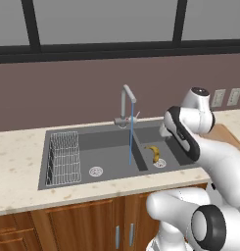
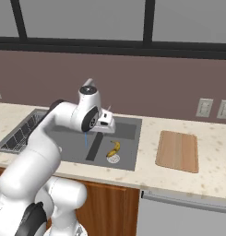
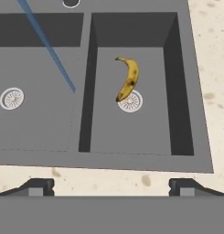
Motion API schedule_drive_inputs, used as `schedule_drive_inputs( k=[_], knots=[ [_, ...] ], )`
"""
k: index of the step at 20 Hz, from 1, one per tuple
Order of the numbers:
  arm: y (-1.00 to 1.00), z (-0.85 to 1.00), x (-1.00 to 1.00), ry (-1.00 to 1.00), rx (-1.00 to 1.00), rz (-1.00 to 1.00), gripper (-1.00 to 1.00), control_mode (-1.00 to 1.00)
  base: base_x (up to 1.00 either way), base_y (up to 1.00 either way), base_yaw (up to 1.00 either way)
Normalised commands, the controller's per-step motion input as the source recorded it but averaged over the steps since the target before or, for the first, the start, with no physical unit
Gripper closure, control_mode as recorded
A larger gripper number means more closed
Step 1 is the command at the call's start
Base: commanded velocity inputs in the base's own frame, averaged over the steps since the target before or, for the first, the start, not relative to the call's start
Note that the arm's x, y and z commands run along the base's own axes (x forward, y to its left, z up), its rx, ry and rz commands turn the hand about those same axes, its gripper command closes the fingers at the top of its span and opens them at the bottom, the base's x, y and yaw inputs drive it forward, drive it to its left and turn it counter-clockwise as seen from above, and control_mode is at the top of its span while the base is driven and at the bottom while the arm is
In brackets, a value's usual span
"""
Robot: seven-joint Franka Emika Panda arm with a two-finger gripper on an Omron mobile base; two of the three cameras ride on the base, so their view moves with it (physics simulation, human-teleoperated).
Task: Pick the banana from the sink and place it on the cutting board to airdry. Then turn off the sink faucet.
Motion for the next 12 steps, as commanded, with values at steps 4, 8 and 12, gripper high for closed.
schedule_drive_inputs(
  k=[4, 8, 12],
  knots=[
    [0.00, -0.40, 0.02, 0.00, 0.00, 0.00, -1.00, -1.00, 0.00, 0.00, 0.00],
    [0.00, -0.41, 0.01, 0.00, 0.00, 0.00, -1.00, -1.00, 0.00, 0.00, 0.00],
    [0.00, -0.39, 0.00, 0.00, 0.00, 0.00, -1.00, -1.00, 0.00, 0.00, 0.00]
  ],
)
